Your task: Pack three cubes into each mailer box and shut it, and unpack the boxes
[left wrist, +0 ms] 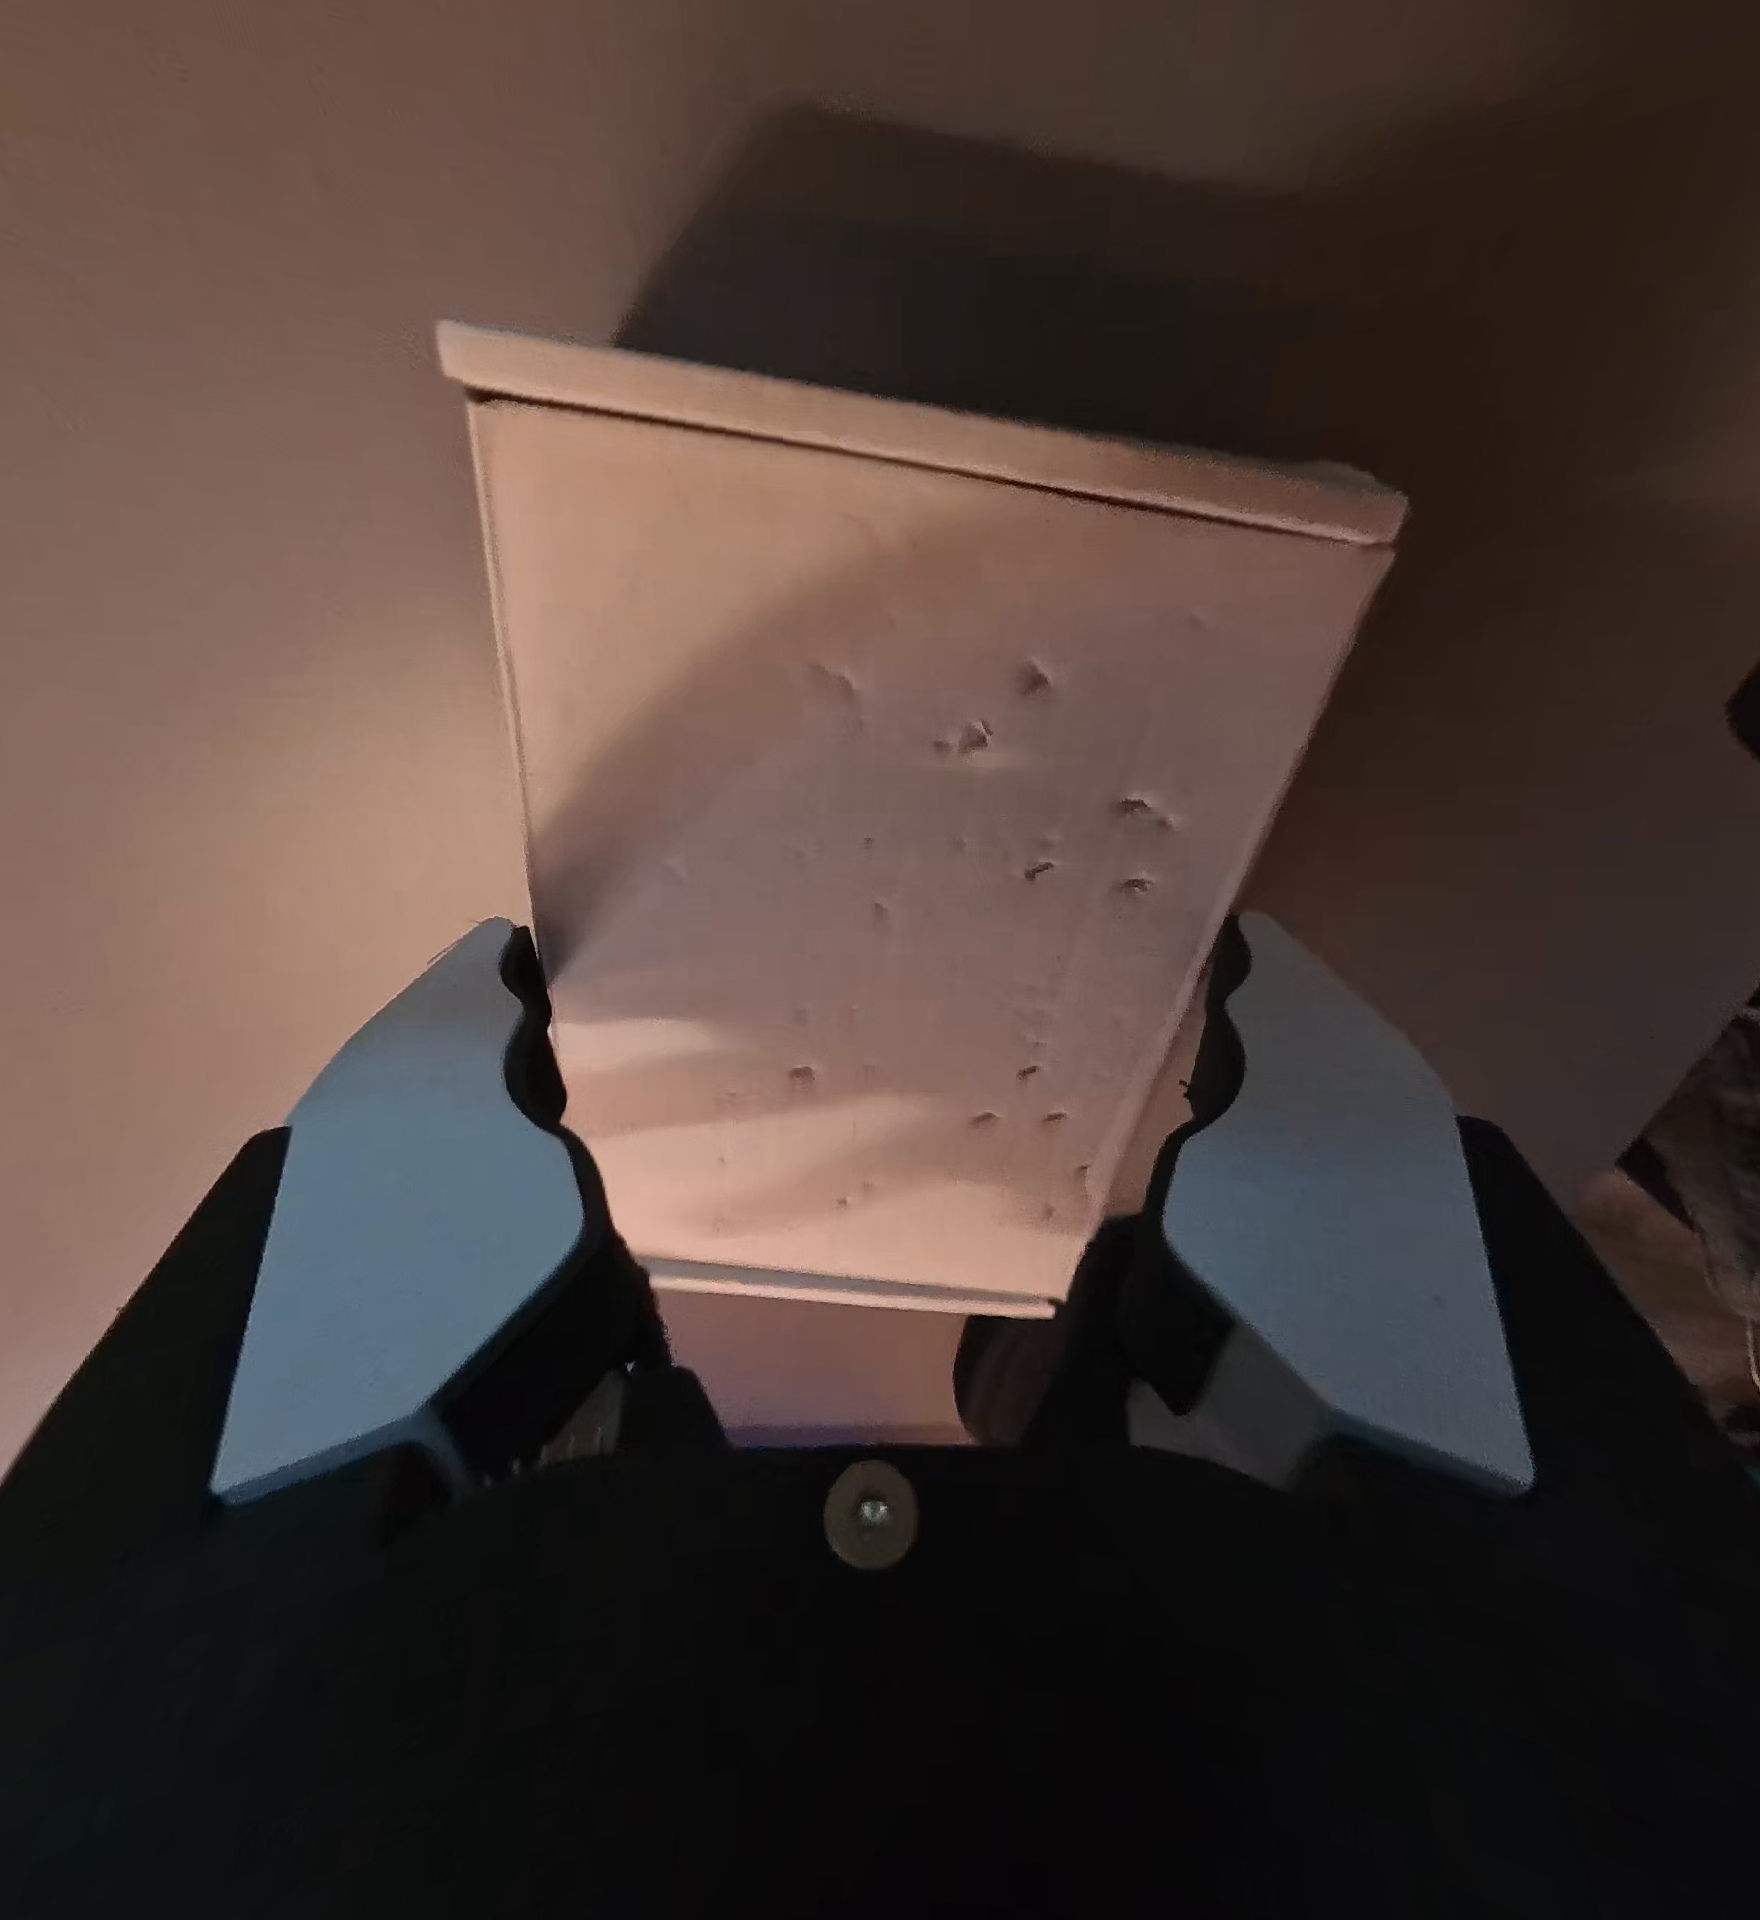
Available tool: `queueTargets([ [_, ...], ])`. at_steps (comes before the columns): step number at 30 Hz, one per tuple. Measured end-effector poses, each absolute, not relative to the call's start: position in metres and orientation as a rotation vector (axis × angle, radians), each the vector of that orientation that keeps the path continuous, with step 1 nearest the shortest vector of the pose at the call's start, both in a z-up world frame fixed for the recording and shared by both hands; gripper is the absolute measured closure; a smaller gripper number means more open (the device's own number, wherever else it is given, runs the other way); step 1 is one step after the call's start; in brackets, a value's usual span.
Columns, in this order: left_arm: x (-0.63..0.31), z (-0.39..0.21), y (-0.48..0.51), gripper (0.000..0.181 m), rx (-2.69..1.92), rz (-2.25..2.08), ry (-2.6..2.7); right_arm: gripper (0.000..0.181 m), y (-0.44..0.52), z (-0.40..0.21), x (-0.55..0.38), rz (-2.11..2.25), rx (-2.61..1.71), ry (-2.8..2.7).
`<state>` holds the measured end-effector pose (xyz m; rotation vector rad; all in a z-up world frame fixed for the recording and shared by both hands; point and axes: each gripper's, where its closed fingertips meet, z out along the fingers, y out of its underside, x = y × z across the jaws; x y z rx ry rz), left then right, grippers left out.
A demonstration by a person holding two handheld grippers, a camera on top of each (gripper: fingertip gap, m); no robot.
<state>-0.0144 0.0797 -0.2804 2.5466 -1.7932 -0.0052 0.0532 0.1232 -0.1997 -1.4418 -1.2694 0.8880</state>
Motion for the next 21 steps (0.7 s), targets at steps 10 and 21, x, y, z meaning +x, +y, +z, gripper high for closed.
queueTargets([
  [10, 0.003, -0.249, 0.083, 0.036, 2.992, 0.413, -1.92, 0.035, 0.119, -0.21, 0.055, 0.888, -1.476, -1.318],
  [21, -0.045, -0.196, 0.032, 0.074, 3.71, 1.331, -1.567, 0.05, 0.062, -0.239, 0.077, 0.897, -1.839, -1.366],
])
